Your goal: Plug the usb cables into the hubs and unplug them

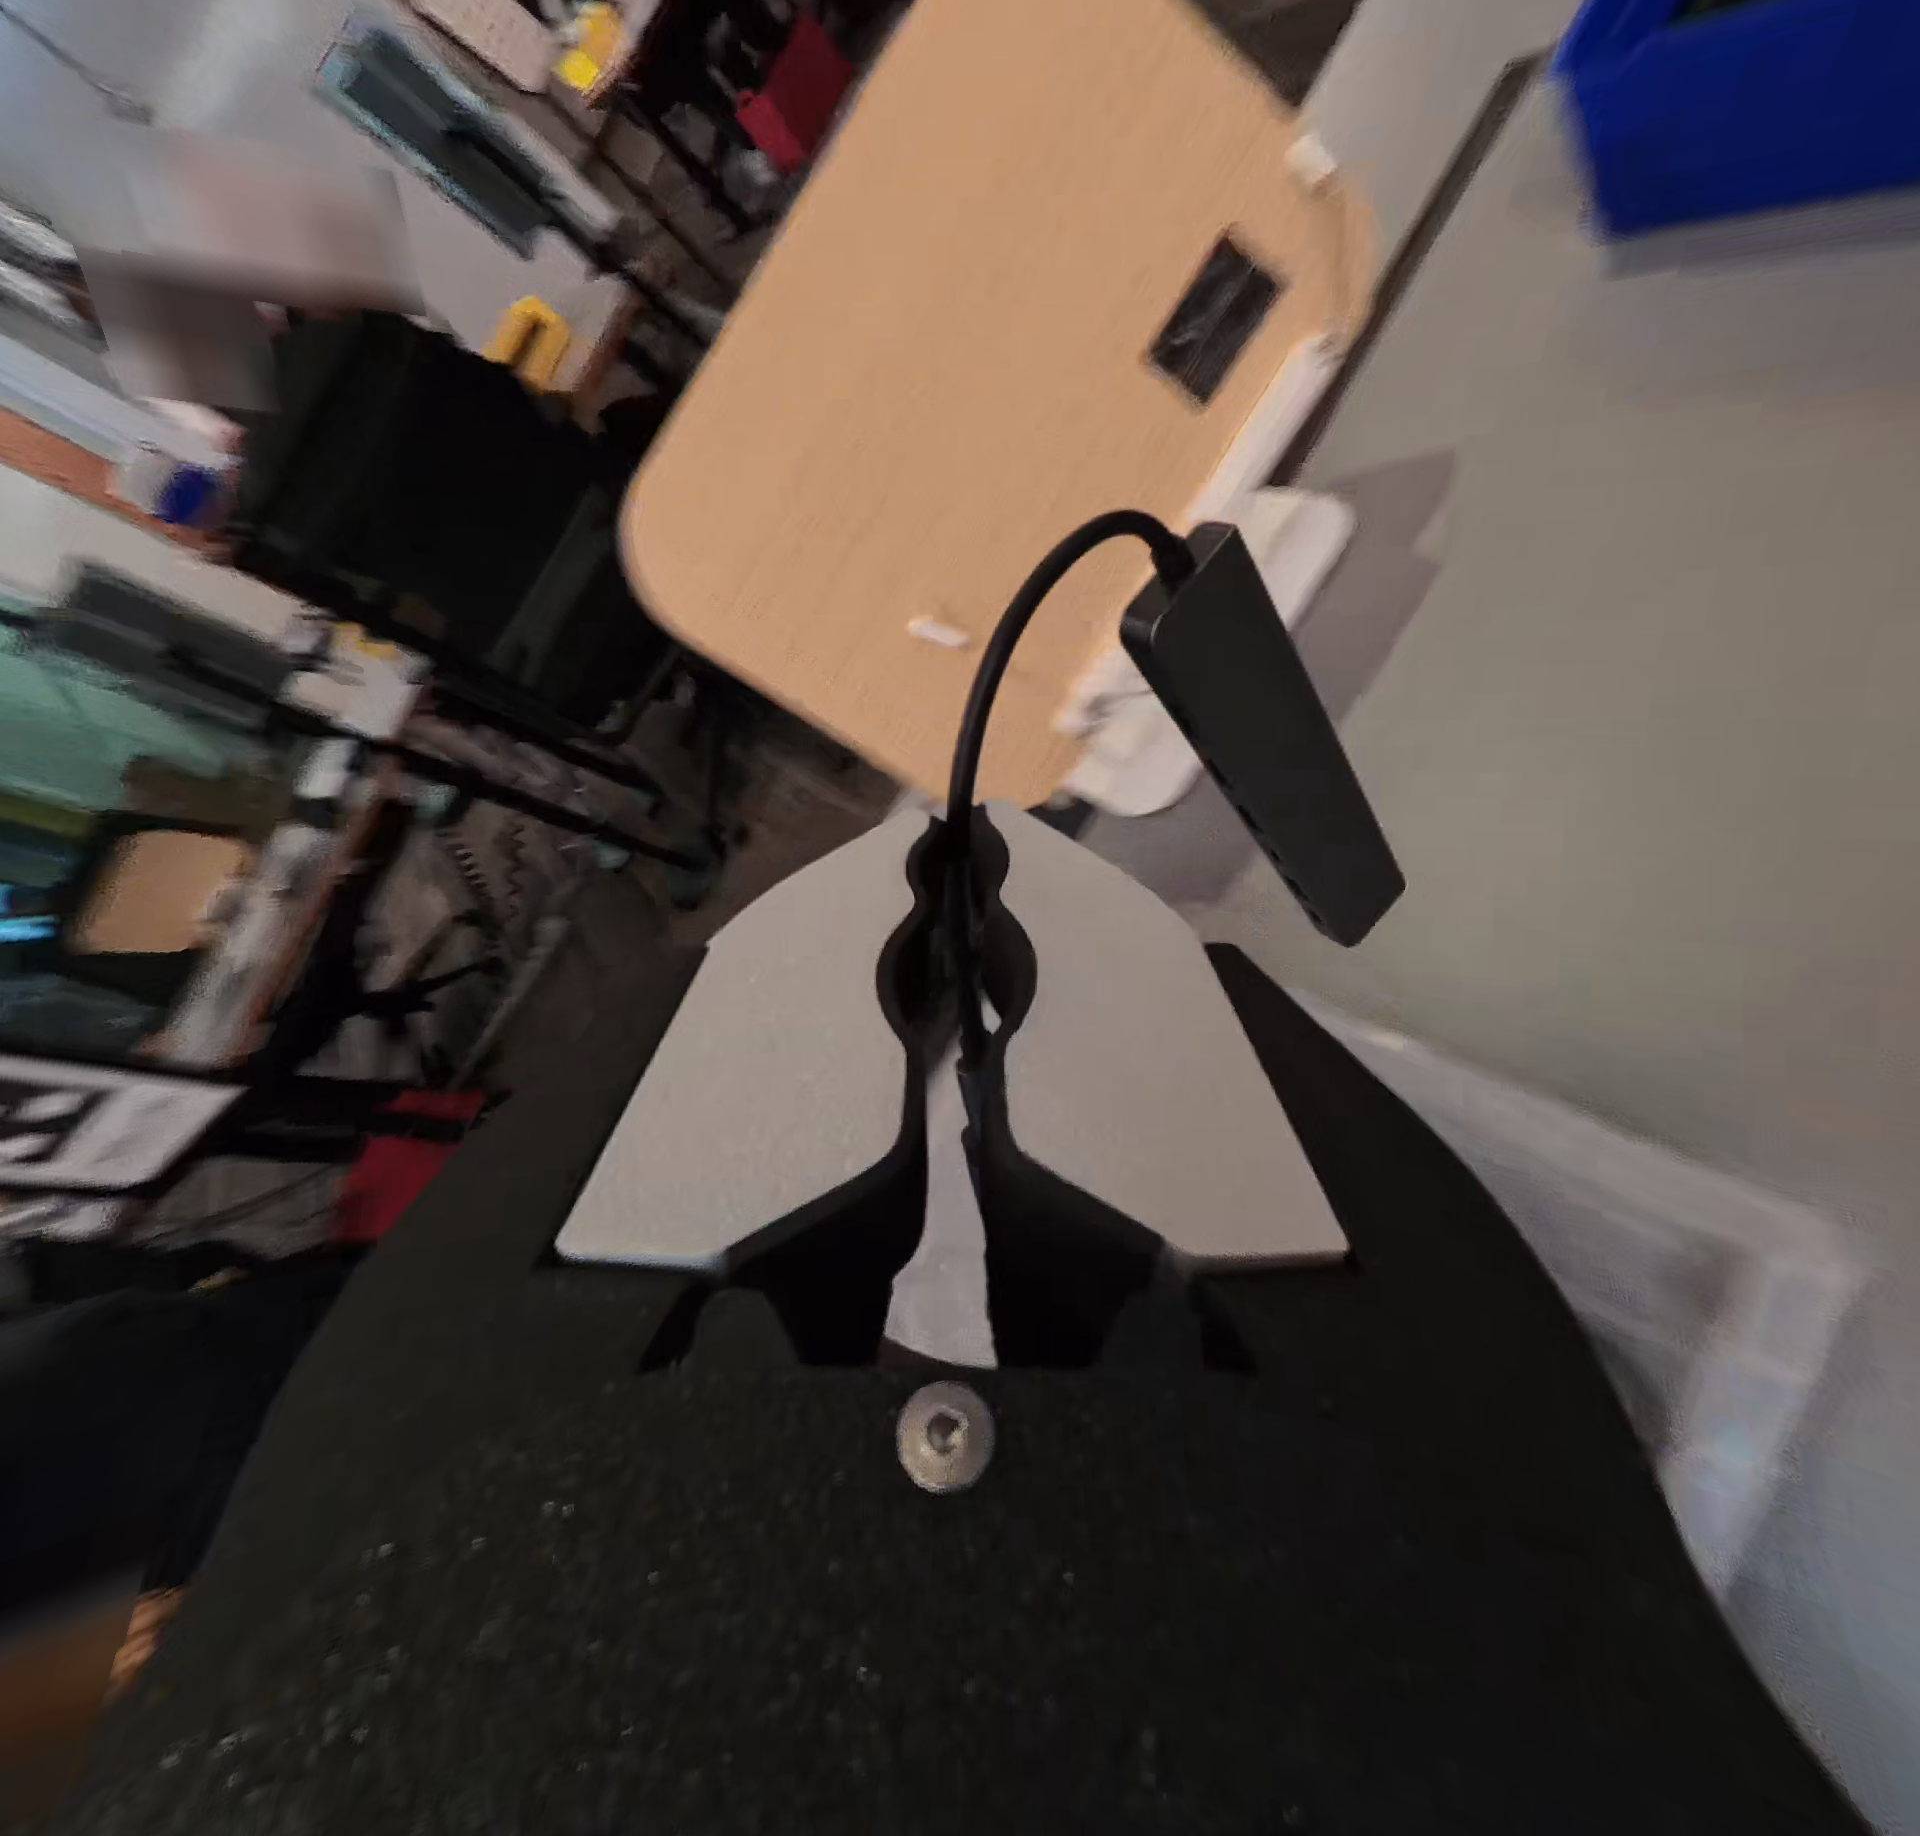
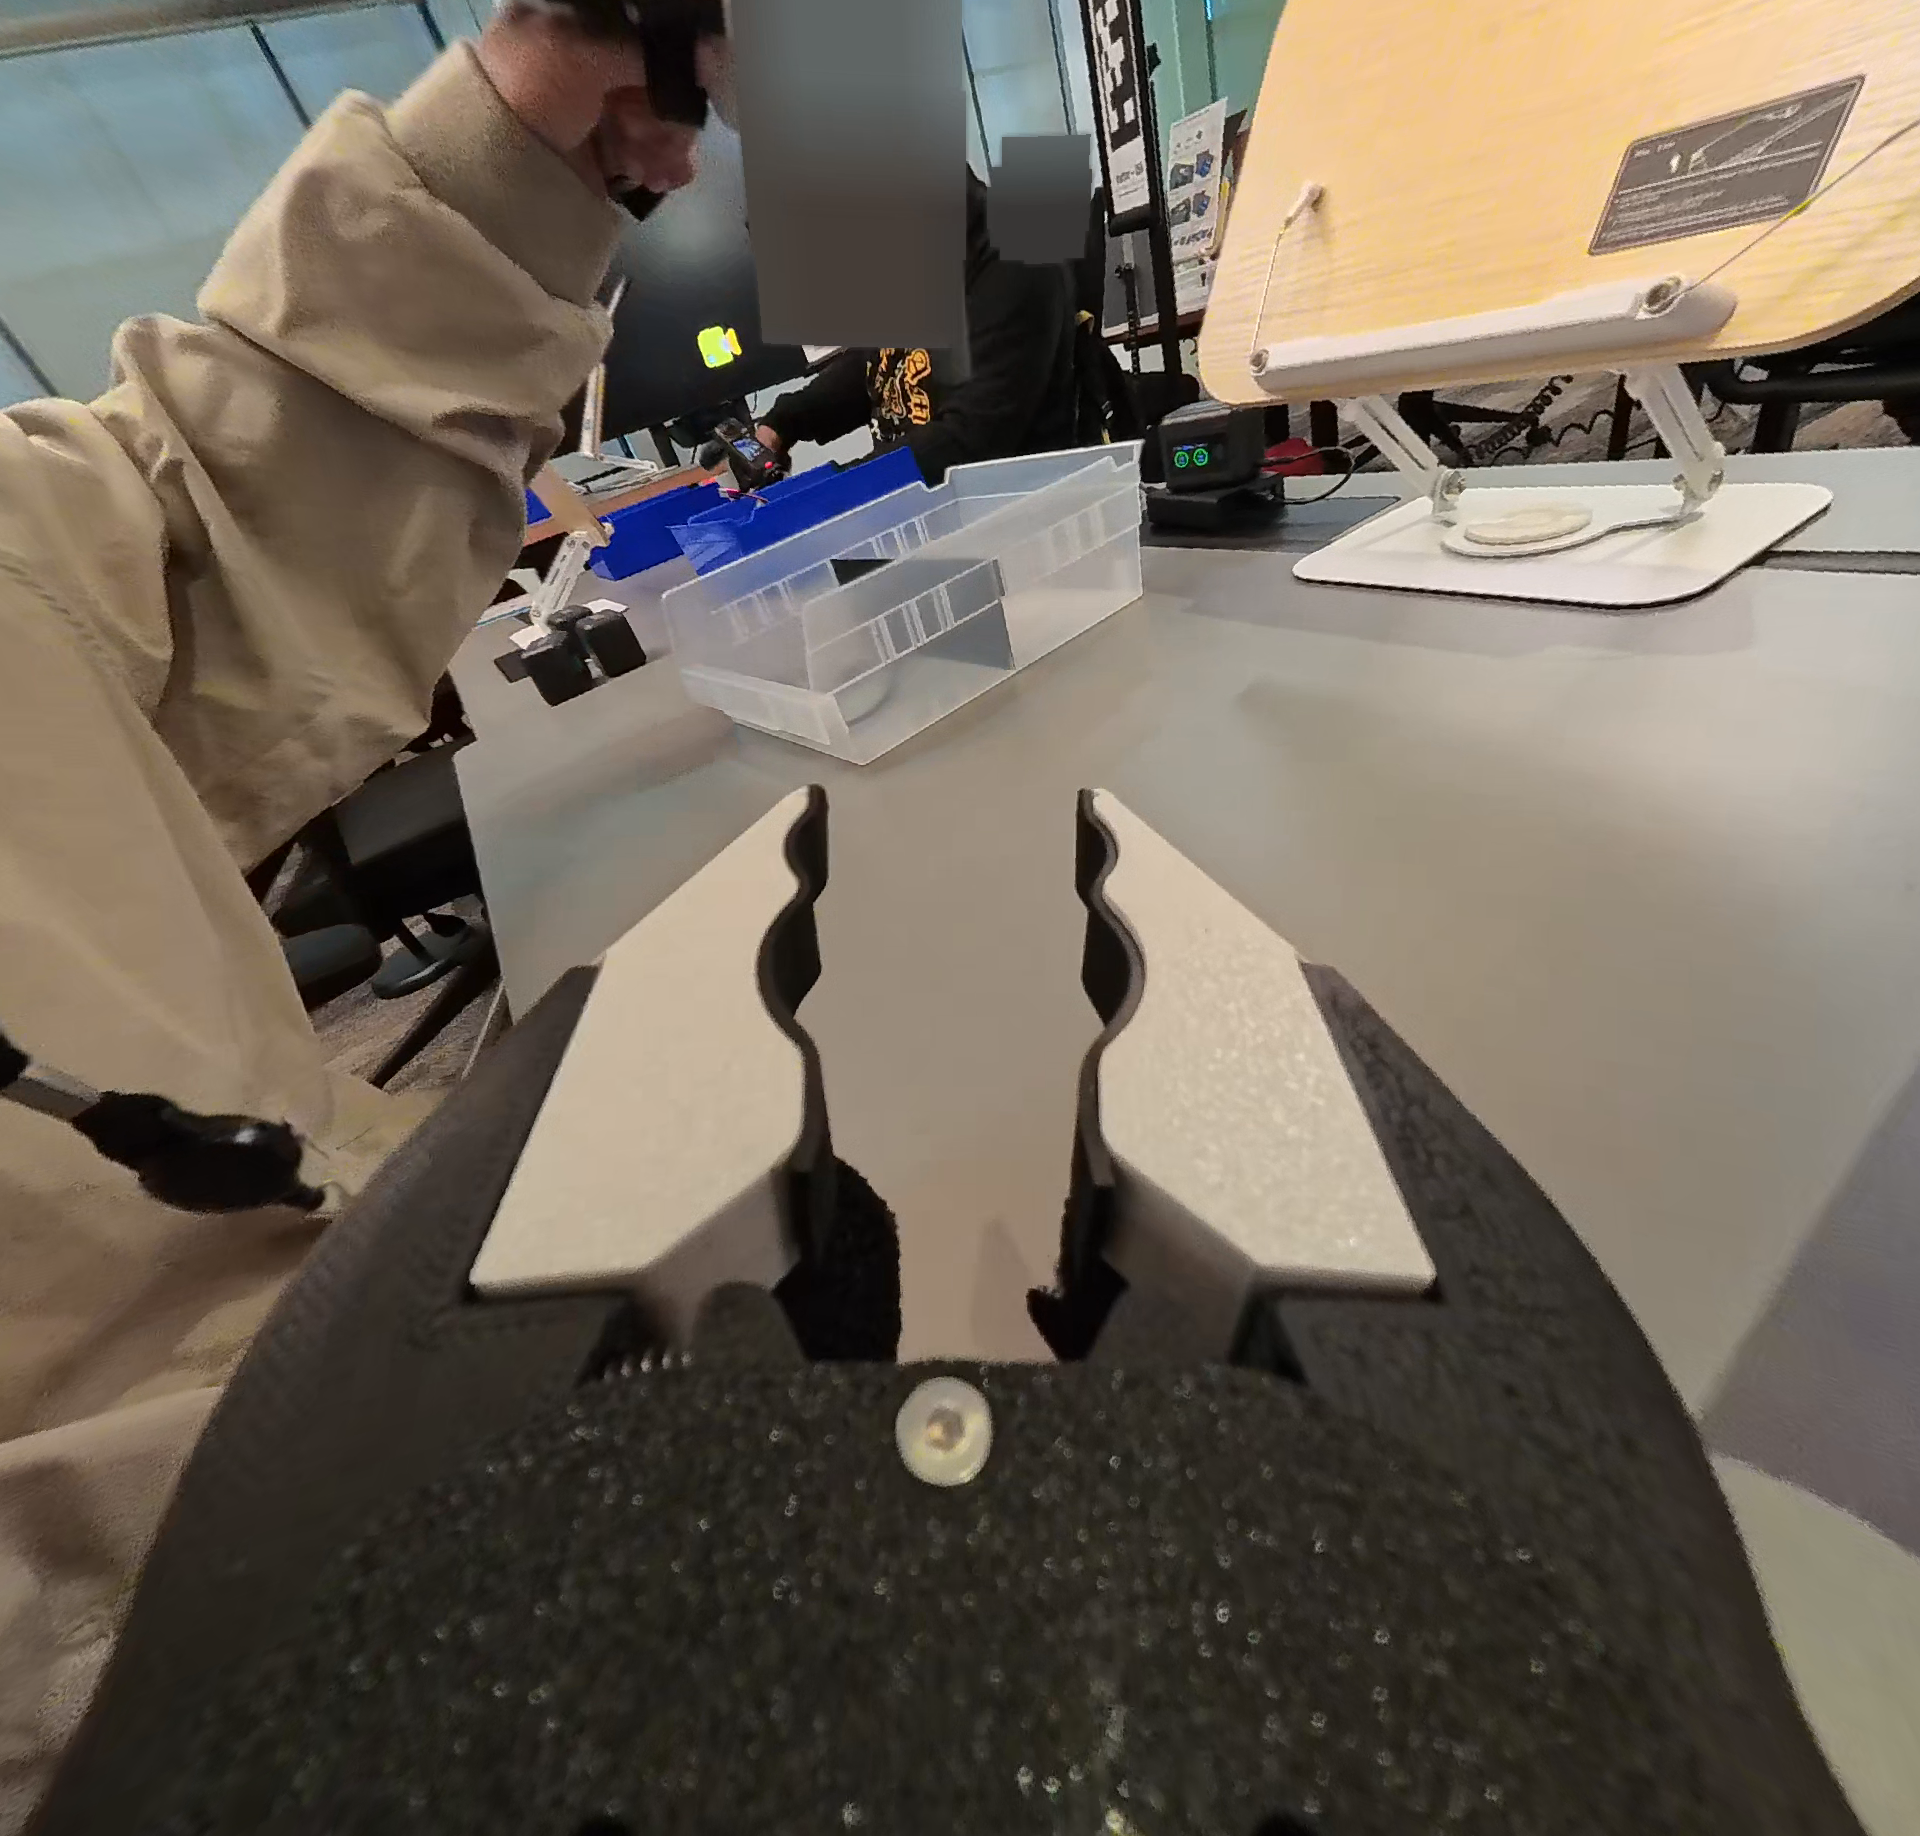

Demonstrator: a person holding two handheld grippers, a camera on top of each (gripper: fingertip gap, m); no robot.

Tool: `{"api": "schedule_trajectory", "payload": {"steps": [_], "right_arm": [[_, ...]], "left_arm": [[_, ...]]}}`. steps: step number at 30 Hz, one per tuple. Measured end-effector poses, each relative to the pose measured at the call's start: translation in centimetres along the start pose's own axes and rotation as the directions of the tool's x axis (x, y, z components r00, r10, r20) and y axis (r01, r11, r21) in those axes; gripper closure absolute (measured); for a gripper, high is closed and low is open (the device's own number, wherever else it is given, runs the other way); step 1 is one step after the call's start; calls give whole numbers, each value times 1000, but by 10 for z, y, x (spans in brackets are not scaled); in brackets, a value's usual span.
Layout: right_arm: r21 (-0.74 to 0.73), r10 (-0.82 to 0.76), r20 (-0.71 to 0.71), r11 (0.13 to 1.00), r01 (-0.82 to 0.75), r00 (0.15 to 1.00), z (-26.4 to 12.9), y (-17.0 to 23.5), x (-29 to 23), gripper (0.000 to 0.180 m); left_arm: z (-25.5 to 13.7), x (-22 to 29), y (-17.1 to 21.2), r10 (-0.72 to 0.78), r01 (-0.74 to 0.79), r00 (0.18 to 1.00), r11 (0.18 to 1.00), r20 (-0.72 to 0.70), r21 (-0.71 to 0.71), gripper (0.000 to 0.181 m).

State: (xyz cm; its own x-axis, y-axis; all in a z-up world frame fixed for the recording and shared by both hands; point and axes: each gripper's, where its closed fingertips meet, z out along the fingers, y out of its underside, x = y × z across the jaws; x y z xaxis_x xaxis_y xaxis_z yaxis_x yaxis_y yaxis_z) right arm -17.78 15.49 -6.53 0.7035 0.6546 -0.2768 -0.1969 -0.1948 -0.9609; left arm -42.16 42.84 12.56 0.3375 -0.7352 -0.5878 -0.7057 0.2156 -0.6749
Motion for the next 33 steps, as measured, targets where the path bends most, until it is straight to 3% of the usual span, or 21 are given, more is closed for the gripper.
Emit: {"api": "schedule_trajectory", "payload": {"steps": [4,6,11,16,24,28,30,33], "right_arm": [[10,-6,-19,1000,6,1000,-4,-3,-1,134],[16,-1,-20,1000,1,1000,-6,-4,-1,135],[14,-5,-27,1000,5,1000,-7,-4,-1,135],[12,-3,-51,1000,4,999,-11,-3,3,135],[-12,22,-89,1000,-23,996,-10,3,11,133],[-18,28,-87,999,-30,996,-10,5,11,133],[-17,39,-83,999,-40,996,-10,5,11,133],[-16,54,-80,998,-56,995,-10,6,12,133]], "left_arm": [[35,75,-16,-237,232,938,971,-251,-51,177],[67,109,-11,-364,345,882,931,-298,-118,177],[154,180,26,-602,497,735,791,-311,-356,177],[196,209,55,-640,501,726,743,-252,-444,177],[203,231,85,-650,484,741,690,-167,-539,177],[192,222,103,-532,403,844,715,-69,-572,170],[181,214,90,-486,385,872,757,-62,-528,164],[145,201,47,-508,409,843,819,-175,-403,142]]}}
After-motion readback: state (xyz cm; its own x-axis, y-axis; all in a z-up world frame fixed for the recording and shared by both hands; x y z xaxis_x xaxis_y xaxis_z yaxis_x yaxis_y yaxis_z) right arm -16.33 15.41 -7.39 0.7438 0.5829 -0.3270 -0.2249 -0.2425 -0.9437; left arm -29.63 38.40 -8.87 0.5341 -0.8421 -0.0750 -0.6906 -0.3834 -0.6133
